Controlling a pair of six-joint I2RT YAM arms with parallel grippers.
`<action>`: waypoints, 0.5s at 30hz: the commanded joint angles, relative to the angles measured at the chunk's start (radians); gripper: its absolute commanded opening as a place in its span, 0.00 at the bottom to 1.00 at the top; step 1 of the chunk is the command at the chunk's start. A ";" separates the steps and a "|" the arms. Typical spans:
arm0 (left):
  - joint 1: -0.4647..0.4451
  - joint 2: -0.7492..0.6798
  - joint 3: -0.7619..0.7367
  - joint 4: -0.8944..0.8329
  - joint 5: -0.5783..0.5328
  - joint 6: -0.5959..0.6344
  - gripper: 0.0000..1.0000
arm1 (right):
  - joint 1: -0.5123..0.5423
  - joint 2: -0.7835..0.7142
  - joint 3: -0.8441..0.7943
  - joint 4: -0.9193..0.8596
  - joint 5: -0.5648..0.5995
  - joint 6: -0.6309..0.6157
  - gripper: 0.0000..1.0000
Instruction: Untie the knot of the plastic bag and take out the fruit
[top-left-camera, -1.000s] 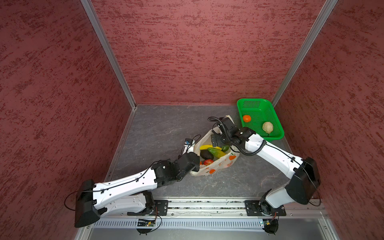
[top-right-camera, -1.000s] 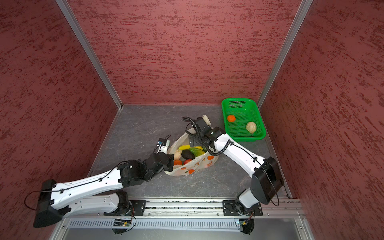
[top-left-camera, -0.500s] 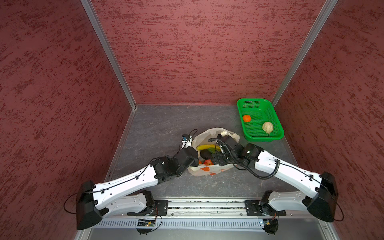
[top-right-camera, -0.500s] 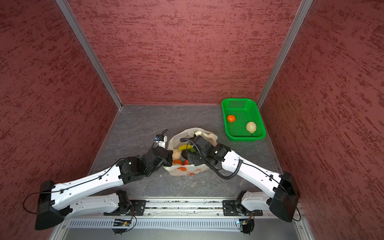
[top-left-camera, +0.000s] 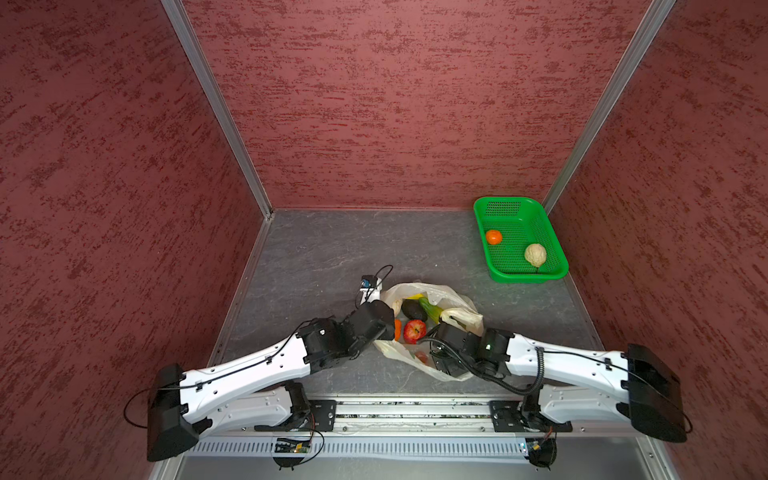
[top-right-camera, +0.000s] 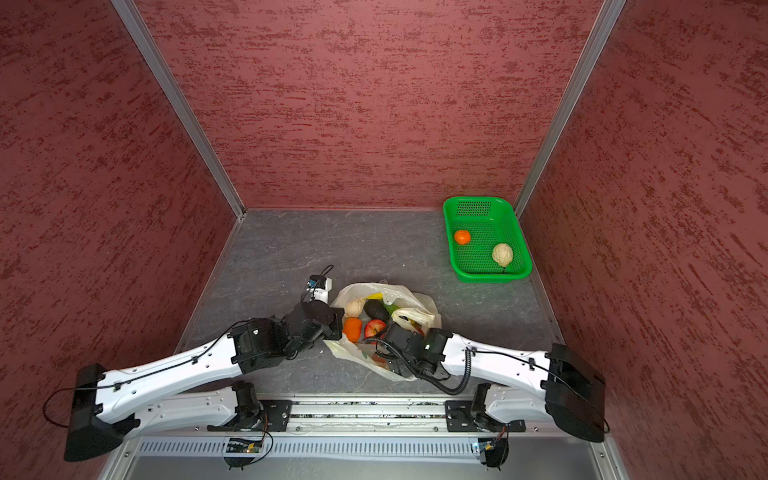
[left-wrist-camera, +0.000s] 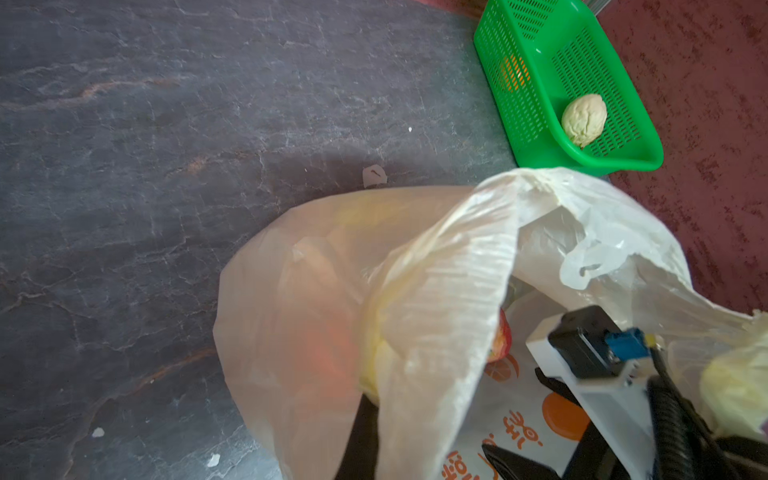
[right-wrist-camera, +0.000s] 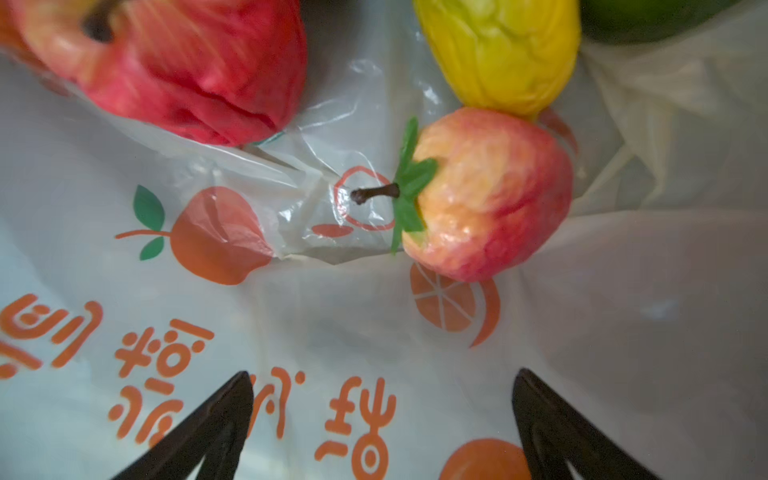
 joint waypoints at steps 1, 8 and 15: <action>-0.044 -0.021 -0.042 -0.077 -0.041 -0.046 0.00 | 0.010 0.031 0.014 0.059 0.004 0.046 0.98; -0.120 -0.029 -0.077 -0.113 -0.108 -0.071 0.00 | 0.011 0.026 0.139 0.003 -0.017 0.042 0.99; -0.147 -0.027 -0.059 -0.039 -0.191 -0.037 0.00 | 0.012 0.095 0.253 0.021 -0.052 0.033 0.99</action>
